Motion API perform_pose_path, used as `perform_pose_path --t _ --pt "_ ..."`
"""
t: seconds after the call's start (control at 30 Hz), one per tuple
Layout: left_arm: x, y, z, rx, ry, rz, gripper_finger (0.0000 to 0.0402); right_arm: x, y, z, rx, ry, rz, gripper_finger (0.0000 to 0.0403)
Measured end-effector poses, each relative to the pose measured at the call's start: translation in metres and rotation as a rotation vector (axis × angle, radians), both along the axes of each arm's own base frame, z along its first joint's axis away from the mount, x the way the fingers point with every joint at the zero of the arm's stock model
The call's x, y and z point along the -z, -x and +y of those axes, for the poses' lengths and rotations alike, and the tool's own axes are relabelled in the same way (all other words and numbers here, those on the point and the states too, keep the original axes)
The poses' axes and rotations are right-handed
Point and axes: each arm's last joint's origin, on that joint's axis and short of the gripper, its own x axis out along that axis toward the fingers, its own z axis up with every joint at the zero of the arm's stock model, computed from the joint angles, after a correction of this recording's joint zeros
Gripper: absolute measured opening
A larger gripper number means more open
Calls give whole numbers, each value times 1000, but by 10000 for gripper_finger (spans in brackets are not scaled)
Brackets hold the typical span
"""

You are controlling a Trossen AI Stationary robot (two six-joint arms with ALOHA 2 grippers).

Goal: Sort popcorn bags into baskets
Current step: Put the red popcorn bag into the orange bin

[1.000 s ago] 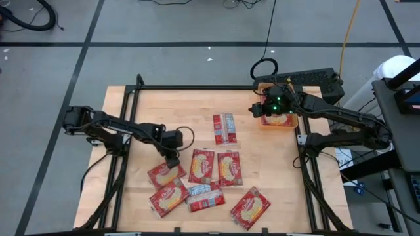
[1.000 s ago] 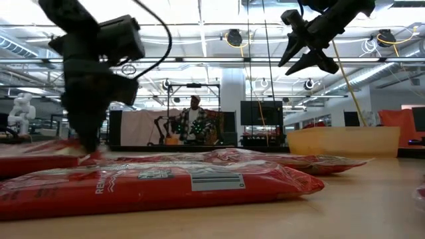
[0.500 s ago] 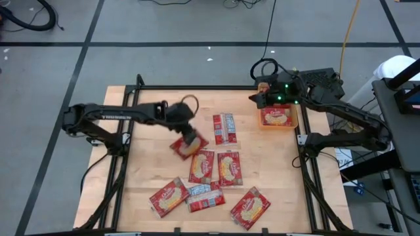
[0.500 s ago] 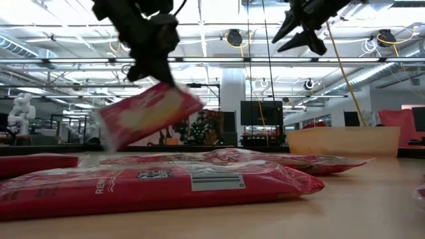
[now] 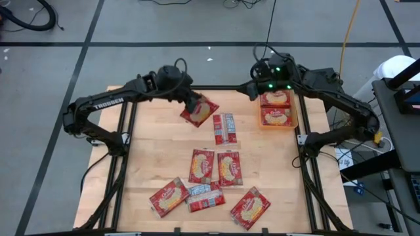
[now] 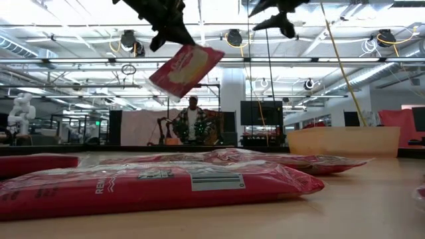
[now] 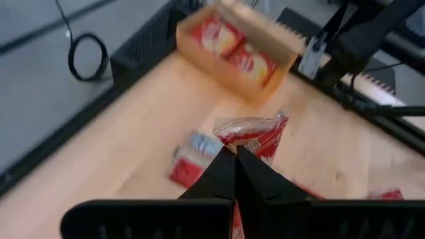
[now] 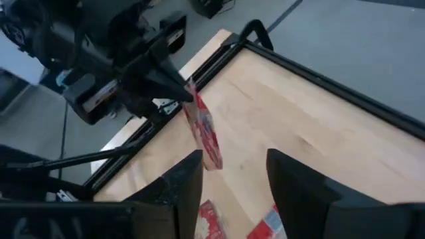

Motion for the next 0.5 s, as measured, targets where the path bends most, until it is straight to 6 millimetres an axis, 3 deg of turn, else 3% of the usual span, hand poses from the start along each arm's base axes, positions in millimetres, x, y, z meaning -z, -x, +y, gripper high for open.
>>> perform_pose_path --t 0.23,0.5 --pt "-16 5 10 34 -67 -33 1 -6 -49 -1 -90 3 53 197" --pt "-17 5 9 94 -93 -36 1 1 -94 5 -116 9 112 205"
